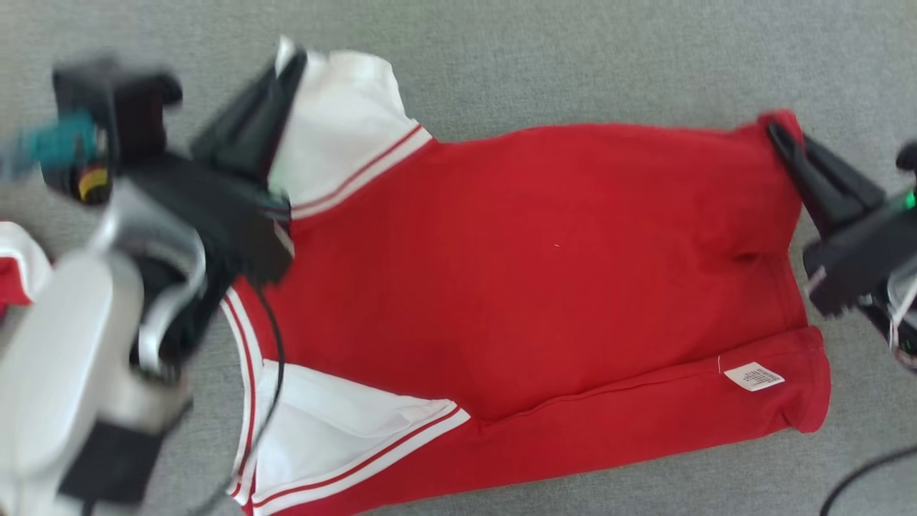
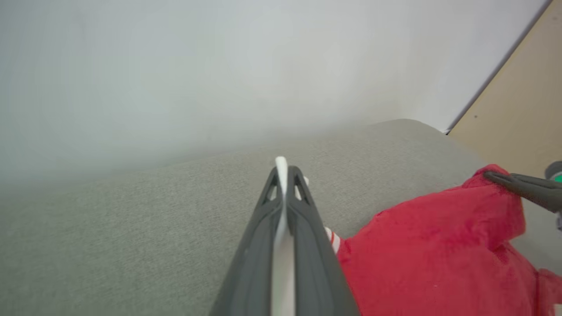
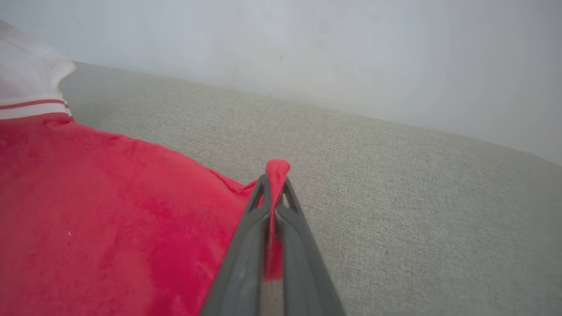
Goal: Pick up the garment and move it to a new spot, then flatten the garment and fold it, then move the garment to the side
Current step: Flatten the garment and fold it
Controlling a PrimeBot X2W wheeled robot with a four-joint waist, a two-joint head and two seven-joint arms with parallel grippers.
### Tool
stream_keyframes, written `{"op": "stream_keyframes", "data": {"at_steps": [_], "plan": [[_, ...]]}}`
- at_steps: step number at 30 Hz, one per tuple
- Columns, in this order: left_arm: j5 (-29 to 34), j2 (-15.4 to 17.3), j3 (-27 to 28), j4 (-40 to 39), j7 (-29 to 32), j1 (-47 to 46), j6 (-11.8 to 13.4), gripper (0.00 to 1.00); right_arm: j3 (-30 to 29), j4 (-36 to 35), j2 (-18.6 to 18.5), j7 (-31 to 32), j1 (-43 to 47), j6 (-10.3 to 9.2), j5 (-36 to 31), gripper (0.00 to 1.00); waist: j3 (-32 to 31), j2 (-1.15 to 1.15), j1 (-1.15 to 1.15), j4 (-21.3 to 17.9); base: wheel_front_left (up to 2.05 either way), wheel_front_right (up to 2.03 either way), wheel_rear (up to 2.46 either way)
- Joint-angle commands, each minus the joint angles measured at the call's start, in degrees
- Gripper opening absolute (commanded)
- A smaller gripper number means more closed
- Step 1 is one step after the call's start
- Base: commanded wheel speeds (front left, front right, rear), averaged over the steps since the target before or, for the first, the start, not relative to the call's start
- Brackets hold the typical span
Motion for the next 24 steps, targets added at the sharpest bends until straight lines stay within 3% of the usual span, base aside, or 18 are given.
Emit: {"op": "stream_keyframes", "data": {"at_steps": [1,12,24], "plan": [[-1.01,0.26,0.39,-1.86,-0.46,2.09,0.29,0.00,-0.09,-0.24,-0.68,-0.52,1.23,-0.02,-1.67,0.00,-0.48,0.00,0.01,0.41,0.00,0.00,0.00],[-5.48,1.39,2.34,-20.17,-3.26,21.80,3.31,0.00,-7.76,-0.14,-0.22,-3.47,12.11,-0.02,-10.01,0.00,-1.92,0.00,0.01,1.38,0.00,0.00,0.00],[-8.70,0.50,2.65,-27.78,-7.62,38.31,5.77,0.00,-19.49,-3.38,3.44,-3.90,24.09,-0.02,-16.73,0.00,-3.69,0.00,0.01,1.62,0.00,0.00,0.00]]}}
